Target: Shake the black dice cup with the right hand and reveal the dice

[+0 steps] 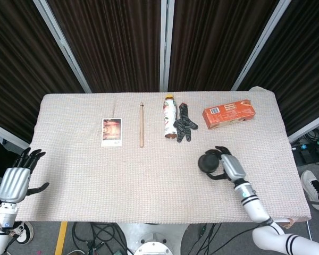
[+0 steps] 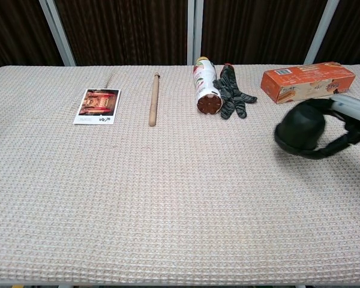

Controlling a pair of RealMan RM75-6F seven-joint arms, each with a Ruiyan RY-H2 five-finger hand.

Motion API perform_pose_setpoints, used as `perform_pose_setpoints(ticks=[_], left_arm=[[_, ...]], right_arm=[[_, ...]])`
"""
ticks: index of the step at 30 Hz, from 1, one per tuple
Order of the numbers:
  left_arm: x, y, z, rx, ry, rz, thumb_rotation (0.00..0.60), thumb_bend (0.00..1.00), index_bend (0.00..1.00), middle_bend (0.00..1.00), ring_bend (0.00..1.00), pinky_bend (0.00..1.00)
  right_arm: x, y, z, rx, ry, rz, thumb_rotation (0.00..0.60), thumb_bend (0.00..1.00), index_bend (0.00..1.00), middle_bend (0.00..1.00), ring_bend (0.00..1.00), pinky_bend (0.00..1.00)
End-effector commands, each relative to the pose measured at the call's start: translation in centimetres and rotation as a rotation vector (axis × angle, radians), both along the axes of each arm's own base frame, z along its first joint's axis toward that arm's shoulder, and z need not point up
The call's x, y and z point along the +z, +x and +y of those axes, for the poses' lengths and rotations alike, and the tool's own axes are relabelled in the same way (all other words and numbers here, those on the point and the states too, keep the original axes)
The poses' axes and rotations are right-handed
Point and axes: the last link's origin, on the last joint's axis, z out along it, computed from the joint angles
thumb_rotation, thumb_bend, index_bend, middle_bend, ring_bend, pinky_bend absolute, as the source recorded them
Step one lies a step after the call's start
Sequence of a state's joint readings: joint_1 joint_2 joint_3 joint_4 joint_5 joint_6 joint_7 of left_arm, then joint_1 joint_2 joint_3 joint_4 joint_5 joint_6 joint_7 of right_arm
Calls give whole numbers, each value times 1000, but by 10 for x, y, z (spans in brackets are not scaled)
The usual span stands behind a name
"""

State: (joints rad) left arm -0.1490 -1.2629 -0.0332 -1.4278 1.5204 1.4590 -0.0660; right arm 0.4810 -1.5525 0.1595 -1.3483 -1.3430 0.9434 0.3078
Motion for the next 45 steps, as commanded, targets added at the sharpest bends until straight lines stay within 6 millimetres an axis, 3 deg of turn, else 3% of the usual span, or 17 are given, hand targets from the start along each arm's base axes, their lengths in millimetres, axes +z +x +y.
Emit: perform_pose_setpoints(ticks=[1, 7, 13, 15, 18, 20, 23, 27, 29, 33, 35, 38, 45], left_arm=[[2, 2, 1, -4, 7, 2, 600, 126, 145, 108, 0, 183], [2, 2, 2, 0, 0, 6, 600, 126, 145, 108, 0, 183], [-3, 6, 3, -12, -4, 4, 600, 126, 145, 107, 0, 183], [-4, 5, 3, -9, -6, 2, 600, 126, 145, 107, 0, 183], [-4, 3, 2, -2, -9, 2, 600, 126, 145, 108, 0, 183], [-2, 2, 2, 0, -5, 1, 600, 125, 145, 108, 0, 183], [1, 2, 1, 2, 3, 4, 600, 126, 145, 108, 0, 183], [0, 5, 2, -7, 4, 3, 600, 126, 145, 108, 0, 183], [-1, 6, 2, -9, -1, 3, 600, 126, 145, 107, 0, 183], [-2, 5, 2, -9, -6, 5, 600, 126, 145, 107, 0, 183], [-2, 5, 3, -6, -4, 4, 600, 126, 145, 107, 0, 183], [-2, 5, 2, -5, -6, 3, 600, 126, 145, 107, 0, 183], [0, 3, 3, 2, -8, -10, 600, 126, 145, 107, 0, 183]], right_arm=[[-15, 60, -11, 140, 27, -35, 600, 225, 352, 427, 77, 0], [20, 34, -17, 76, -73, 33, 600, 224, 352, 426, 76, 0], [58, 61, 0, 203, -171, -13, 600, 220, 352, 430, 76, 0], [52, 53, 0, 180, -163, 6, 600, 214, 352, 433, 77, 0], [18, 20, -11, 53, -38, 108, 600, 216, 355, 435, 76, 0], [1, 11, -17, 17, 20, 154, 600, 222, 355, 434, 75, 0], [-2, 35, -16, 91, -8, 135, 600, 225, 355, 434, 74, 0], [32, 90, 0, 267, -139, -6, 600, 220, 355, 434, 75, 0], [52, 107, 9, 335, -230, -71, 600, 215, 355, 434, 76, 0], [86, 115, 29, 403, -375, -110, 600, 205, 355, 434, 76, 0], [92, 112, 33, 399, -404, -102, 600, 204, 355, 434, 76, 0], [78, 96, 28, 355, -386, -33, 600, 204, 355, 434, 76, 0], [2, 22, -12, 75, -97, 259, 600, 213, 355, 432, 75, 0]])
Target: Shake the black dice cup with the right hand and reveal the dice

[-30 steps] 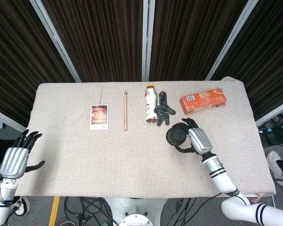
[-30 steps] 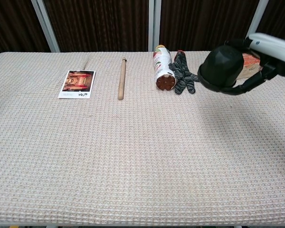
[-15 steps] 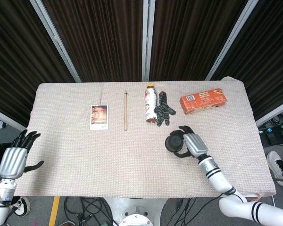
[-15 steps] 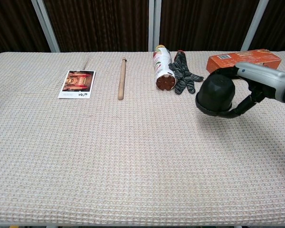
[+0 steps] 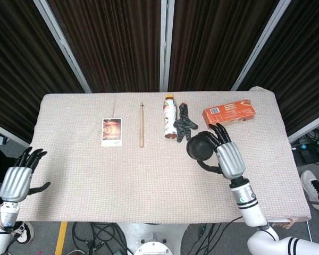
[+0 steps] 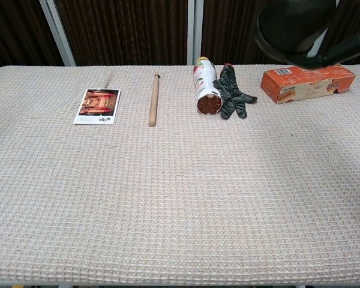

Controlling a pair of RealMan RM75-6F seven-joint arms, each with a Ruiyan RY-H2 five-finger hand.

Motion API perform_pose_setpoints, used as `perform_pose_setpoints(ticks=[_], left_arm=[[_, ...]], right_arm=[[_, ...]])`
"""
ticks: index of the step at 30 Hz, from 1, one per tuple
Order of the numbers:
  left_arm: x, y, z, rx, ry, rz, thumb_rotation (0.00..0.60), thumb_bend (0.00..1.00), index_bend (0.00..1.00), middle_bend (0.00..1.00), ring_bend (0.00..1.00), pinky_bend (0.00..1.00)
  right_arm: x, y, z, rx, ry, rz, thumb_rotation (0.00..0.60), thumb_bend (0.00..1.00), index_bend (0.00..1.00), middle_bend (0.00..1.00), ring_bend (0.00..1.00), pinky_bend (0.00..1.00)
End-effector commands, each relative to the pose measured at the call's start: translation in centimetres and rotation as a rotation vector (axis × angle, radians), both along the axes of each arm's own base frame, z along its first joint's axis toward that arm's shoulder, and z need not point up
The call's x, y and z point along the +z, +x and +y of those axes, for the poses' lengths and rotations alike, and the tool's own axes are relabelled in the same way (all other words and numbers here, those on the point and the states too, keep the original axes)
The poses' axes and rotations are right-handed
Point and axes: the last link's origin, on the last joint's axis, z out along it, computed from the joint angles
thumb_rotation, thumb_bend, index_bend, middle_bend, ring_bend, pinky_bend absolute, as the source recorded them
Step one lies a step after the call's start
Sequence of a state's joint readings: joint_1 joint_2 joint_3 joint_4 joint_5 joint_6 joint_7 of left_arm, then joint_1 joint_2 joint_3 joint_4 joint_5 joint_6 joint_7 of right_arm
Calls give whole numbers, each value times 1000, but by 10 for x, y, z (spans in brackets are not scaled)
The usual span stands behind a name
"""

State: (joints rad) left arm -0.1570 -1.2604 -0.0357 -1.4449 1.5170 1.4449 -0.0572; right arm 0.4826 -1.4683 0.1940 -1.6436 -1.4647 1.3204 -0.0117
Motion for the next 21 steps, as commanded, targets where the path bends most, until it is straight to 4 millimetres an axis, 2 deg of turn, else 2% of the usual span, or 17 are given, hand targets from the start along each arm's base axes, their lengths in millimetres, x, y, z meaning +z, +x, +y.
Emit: perform_pose_setpoints(ticks=[1, 4, 8, 10, 13, 15, 17, 21], left_arm=[[3, -1, 1, 3, 7, -11, 600, 126, 145, 107, 0, 183], [6, -2, 0, 7, 13, -5, 600, 126, 145, 107, 0, 183], [4, -2, 1, 6, 7, -7, 600, 126, 145, 108, 0, 183], [1, -2, 1, 4, 1, -9, 600, 126, 145, 108, 0, 183], [-1, -3, 1, 8, -10, -9, 600, 126, 145, 108, 0, 183], [-2, -4, 2, 7, -14, -11, 600, 125, 145, 107, 0, 183], [-2, -4, 2, 6, -11, -13, 600, 126, 145, 108, 0, 183], [2, -7, 1, 14, 2, -8, 600, 126, 145, 108, 0, 183]], right_arm=[[-71, -67, -27, -285, 255, 252, 600, 217, 355, 432, 75, 0], [-69, -62, -29, -273, 240, 225, 600, 224, 355, 432, 75, 0], [-45, -50, -21, -202, 163, 193, 600, 223, 355, 432, 75, 0], [-30, -53, -15, -195, 131, 196, 600, 223, 355, 432, 75, 0], [-21, -65, -7, -229, 139, 203, 600, 223, 355, 433, 75, 0], [-26, -69, -8, -255, 181, 202, 600, 222, 355, 432, 75, 0], [-38, -63, -10, -250, 230, 191, 600, 223, 355, 432, 75, 0], [-78, -11, -18, -142, 348, 124, 600, 222, 355, 432, 75, 0]])
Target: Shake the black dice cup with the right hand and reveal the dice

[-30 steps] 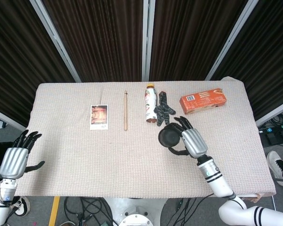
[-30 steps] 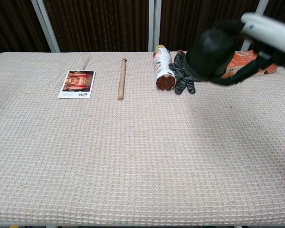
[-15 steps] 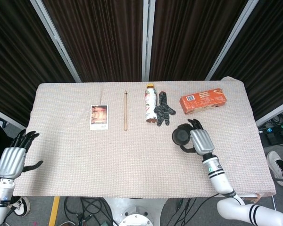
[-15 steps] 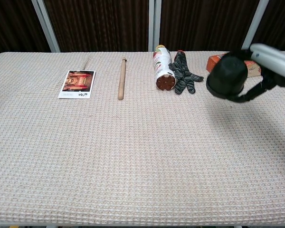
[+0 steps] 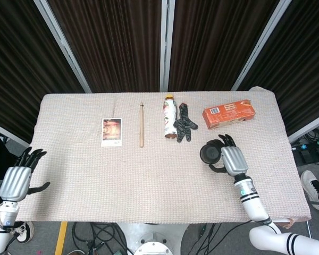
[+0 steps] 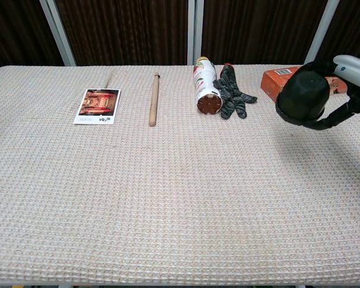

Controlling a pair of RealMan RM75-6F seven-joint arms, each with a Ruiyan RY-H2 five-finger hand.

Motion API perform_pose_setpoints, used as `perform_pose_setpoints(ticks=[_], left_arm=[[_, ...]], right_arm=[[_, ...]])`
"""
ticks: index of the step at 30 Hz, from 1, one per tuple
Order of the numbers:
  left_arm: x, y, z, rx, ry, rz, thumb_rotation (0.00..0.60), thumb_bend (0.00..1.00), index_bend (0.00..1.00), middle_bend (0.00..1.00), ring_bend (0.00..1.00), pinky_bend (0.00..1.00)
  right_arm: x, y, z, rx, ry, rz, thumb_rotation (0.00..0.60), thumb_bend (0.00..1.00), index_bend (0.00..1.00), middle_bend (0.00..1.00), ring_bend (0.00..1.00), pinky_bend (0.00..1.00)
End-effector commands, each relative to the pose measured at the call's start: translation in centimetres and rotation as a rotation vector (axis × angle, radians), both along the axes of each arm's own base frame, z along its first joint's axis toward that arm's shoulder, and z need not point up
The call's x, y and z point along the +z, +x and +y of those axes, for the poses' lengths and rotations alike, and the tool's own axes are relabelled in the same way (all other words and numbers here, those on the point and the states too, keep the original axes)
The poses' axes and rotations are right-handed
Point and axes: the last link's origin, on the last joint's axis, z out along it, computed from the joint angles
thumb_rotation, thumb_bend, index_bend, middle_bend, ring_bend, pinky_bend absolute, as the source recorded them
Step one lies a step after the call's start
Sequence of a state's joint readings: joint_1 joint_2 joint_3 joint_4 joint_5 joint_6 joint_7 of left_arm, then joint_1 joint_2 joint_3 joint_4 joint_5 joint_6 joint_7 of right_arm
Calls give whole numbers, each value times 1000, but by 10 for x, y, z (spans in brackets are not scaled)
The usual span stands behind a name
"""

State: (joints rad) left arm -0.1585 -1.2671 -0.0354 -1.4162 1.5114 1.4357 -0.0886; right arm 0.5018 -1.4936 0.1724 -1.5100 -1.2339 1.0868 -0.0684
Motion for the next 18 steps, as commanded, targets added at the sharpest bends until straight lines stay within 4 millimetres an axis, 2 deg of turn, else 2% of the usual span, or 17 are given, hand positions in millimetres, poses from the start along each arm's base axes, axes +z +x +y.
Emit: perform_pose_setpoints(ticks=[1, 3, 6, 8, 9, 11, 14, 16, 18], left_arm=[[5, -2, -1, 7, 14, 4, 600, 126, 145, 108, 0, 183], [9, -3, -1, 11, 27, 6, 600, 126, 145, 108, 0, 183], [14, -4, -2, 17, 37, 8, 600, 126, 145, 108, 0, 183], [15, -5, -2, 20, 38, 7, 600, 125, 145, 108, 0, 183], [15, -5, -2, 22, 37, 5, 600, 126, 145, 108, 0, 183], [13, -6, -1, 24, 29, 2, 600, 126, 145, 107, 0, 183], [8, -7, 0, 25, 10, -3, 600, 126, 145, 108, 0, 183], [4, -6, 2, 21, 1, -11, 600, 127, 145, 107, 0, 183], [1, -5, 4, 15, -7, -15, 600, 126, 145, 107, 0, 183]], right_arm=[[-53, 68, -4, 111, 197, -115, 600, 222, 355, 432, 76, 0], [-72, 110, -5, 181, 245, -187, 600, 223, 355, 433, 76, 0], [-86, 152, -7, 261, 270, -220, 600, 223, 356, 434, 77, 0], [-85, 157, -11, 271, 247, -207, 600, 222, 357, 434, 77, 0], [-81, 153, -14, 260, 227, -194, 600, 221, 357, 434, 77, 0], [-66, 123, -22, 202, 167, -132, 600, 221, 357, 434, 77, 0], [-29, 54, -30, 61, 69, -18, 600, 222, 357, 434, 77, 0], [-2, 9, -28, -40, 11, 38, 600, 222, 357, 434, 76, 0], [14, -11, -24, -95, -8, 47, 600, 223, 356, 434, 76, 0]])
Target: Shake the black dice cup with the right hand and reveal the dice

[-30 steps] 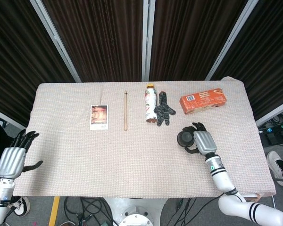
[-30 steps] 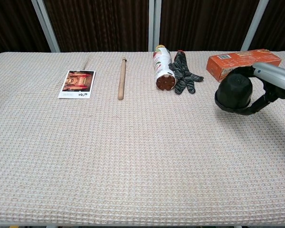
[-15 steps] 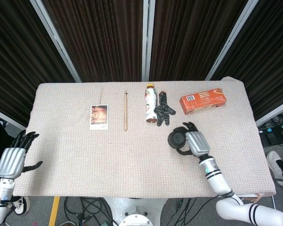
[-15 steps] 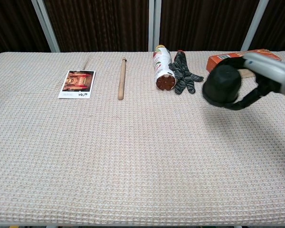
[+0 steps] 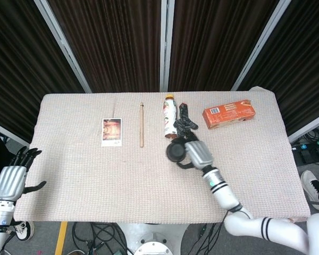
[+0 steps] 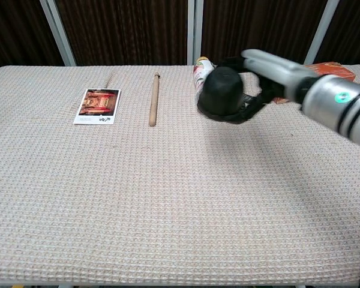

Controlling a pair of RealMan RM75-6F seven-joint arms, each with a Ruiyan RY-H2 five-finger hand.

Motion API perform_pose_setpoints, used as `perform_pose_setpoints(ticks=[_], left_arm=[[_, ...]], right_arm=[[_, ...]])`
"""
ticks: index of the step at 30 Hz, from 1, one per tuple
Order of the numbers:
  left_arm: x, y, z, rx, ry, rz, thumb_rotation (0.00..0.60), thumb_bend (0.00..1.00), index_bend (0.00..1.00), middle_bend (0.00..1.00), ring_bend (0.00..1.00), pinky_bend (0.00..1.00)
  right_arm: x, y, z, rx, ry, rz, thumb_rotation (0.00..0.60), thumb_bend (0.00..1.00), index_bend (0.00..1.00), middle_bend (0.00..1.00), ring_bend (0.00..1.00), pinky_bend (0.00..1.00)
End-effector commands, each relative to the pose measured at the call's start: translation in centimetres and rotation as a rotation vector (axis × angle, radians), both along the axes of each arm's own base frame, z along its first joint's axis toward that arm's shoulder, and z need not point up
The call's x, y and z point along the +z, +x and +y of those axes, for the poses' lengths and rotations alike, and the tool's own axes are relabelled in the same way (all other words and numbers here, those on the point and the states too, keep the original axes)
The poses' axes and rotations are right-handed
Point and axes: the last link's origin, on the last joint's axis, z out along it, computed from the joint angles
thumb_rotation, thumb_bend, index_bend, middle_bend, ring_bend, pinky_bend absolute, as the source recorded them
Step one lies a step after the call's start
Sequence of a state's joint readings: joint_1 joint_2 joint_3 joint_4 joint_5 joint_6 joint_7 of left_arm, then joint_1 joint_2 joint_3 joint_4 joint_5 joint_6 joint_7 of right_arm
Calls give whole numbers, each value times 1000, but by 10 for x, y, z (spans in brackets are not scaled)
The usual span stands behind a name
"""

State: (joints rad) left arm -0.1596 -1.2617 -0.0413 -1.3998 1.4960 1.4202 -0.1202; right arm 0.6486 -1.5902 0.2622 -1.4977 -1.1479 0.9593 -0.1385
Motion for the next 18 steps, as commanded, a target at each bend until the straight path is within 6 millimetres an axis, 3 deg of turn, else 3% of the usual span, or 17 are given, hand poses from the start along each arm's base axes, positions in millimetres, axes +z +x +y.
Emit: perform_pose_setpoints(ticks=[1, 3, 6, 9, 12, 14, 17, 18], left_arm=[[-5, 2, 2, -10, -13, -6, 600, 126, 145, 107, 0, 183], [-7, 4, 3, -19, -19, -6, 600, 126, 145, 108, 0, 183], [-4, 6, 0, -30, -4, -7, 600, 127, 145, 108, 0, 183], [4, 3, -3, -15, 23, -8, 600, 126, 145, 107, 0, 183], [8, 1, -4, -2, 33, -1, 600, 126, 145, 108, 0, 183], [9, 0, -4, 2, 34, -3, 600, 126, 145, 108, 0, 183], [5, -1, -2, 1, 18, -6, 600, 126, 145, 107, 0, 183], [3, -1, -2, -1, 7, -6, 600, 126, 145, 107, 0, 183]], right_arm=[[49, -77, 9, -176, -90, 98, 600, 223, 356, 434, 75, 0], [38, -62, 11, -127, -49, 91, 600, 223, 356, 435, 75, 0], [-10, -10, 14, 0, 78, 48, 600, 224, 356, 435, 75, 0], [-68, 59, 25, 125, 219, -31, 600, 223, 356, 435, 76, 0], [-86, 98, 33, 217, 232, -57, 600, 221, 358, 435, 77, 0], [-78, 96, 31, 225, 183, -54, 600, 216, 359, 435, 77, 0], [-41, 49, 19, 143, 62, 8, 600, 214, 359, 435, 77, 0], [-21, 20, 14, 88, 10, 48, 600, 214, 359, 435, 77, 0]])
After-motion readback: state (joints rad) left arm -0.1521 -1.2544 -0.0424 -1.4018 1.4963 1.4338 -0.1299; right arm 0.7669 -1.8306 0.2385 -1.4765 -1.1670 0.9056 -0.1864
